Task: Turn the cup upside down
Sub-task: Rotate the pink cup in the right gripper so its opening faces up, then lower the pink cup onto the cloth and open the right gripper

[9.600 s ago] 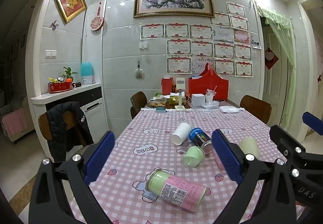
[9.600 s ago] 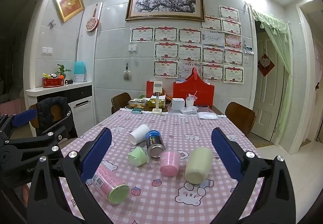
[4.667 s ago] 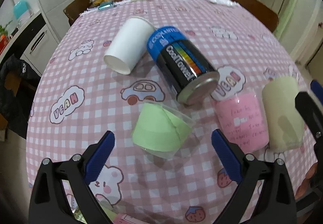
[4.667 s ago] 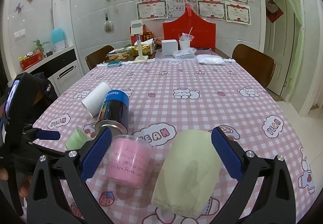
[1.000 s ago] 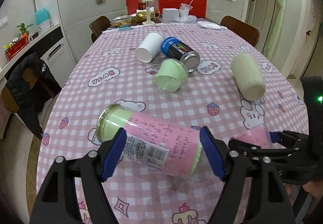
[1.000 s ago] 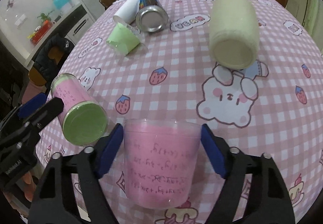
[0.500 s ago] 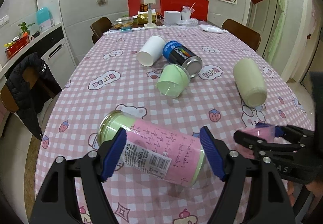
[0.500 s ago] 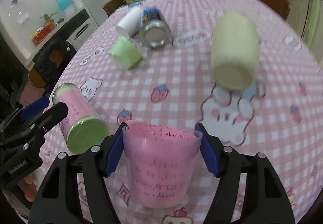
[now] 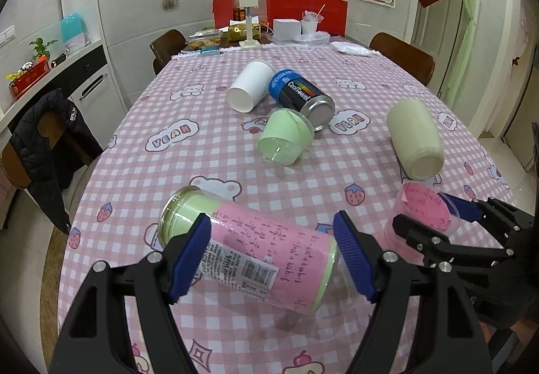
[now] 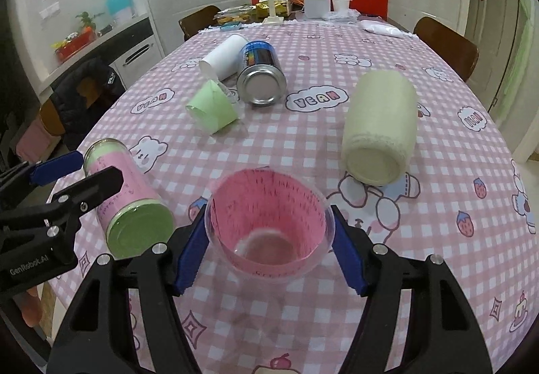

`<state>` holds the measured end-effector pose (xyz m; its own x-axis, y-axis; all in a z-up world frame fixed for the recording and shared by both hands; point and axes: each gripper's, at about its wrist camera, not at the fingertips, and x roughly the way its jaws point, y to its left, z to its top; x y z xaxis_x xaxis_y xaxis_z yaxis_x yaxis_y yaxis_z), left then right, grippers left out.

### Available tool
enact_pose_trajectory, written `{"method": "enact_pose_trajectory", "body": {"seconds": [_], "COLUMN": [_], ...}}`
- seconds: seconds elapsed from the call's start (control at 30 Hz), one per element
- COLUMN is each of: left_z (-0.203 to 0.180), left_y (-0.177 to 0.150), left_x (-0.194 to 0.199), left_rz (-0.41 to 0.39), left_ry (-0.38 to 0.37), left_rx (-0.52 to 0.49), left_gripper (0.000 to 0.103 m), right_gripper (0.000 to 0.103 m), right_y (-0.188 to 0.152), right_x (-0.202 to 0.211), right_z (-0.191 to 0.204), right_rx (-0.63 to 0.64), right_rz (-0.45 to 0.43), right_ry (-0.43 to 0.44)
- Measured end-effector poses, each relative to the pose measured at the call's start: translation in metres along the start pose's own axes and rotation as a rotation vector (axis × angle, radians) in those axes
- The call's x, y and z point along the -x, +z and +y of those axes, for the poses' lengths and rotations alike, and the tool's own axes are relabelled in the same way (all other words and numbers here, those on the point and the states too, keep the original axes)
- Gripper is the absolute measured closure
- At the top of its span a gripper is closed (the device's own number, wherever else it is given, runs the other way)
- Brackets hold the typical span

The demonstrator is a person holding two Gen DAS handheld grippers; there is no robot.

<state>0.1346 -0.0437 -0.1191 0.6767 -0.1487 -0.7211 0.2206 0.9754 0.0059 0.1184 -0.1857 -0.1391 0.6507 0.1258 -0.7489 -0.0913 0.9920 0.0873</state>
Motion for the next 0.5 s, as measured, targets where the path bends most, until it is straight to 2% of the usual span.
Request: {"method": "enact_pose_trajectory", "body": {"seconds": [0.3,0.4,0.5], "left_z": [0.002,0.002,0.001], "left_y": [-0.003,-0.004,-0.006], "left_x": [0.006,0.01,0.015], "left_rz": [-0.009,-0.013,-0.019], "left_ry": [0.005,0.011,0.017], "left_rx": [0.014,0.011,0.006], "left_gripper": [0.029,0.029,0.029], "right_gripper": [0.038,0.029,0.029], "right_y": [-0.004,-0.007,-0.009], "right_x": [0.006,0.011,0.017], "right_z": [0.004,0.006,0.007], "right_rx": [0.004,0.005,0.004], "right_rz": [-0.008,-0.021,-0.031], "right_ry": [0.01,0.014,0.014]}}
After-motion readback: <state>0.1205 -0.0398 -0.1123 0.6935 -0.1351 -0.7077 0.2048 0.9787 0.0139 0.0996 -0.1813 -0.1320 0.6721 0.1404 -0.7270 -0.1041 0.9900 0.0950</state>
